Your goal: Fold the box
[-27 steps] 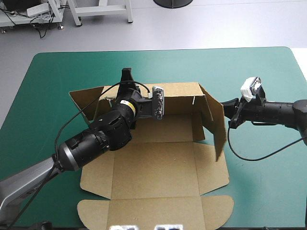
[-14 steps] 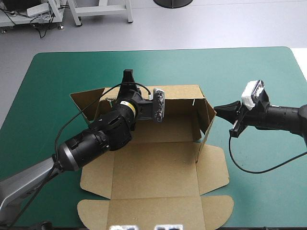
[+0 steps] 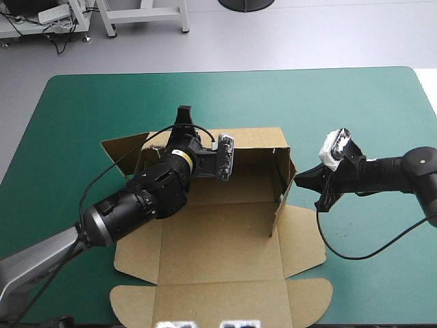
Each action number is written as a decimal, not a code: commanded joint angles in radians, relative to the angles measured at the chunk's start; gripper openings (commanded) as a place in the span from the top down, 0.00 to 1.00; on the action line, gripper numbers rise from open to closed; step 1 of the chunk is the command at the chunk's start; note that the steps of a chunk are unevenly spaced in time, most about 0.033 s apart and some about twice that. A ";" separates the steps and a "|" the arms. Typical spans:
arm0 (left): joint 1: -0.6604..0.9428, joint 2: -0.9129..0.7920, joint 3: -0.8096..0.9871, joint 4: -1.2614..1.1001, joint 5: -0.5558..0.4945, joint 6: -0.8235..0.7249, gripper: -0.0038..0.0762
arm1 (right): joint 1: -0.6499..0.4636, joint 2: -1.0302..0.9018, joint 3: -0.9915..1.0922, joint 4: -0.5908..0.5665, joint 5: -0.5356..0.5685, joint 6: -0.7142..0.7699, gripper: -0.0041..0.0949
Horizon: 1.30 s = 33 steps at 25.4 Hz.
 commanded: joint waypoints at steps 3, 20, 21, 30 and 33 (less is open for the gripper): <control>-0.002 -0.039 -0.020 0.001 -0.024 0.024 0.96 | 0.002 -0.041 -0.021 0.045 0.008 0.031 0.94; -0.002 -0.039 0.042 -0.050 -0.058 0.058 0.96 | 0.083 -0.041 -0.021 0.000 0.107 0.134 0.45; -0.002 -0.039 0.042 -0.050 -0.056 0.058 0.96 | 0.083 -0.041 -0.021 0.002 0.107 0.134 0.45; -0.002 -0.039 0.042 -0.167 -0.025 0.145 0.96 | 0.083 -0.082 -0.021 -0.004 0.107 0.169 0.45; -0.002 -0.039 0.042 -0.177 -0.018 0.146 0.96 | 0.088 -0.091 -0.017 -0.004 0.111 0.178 0.45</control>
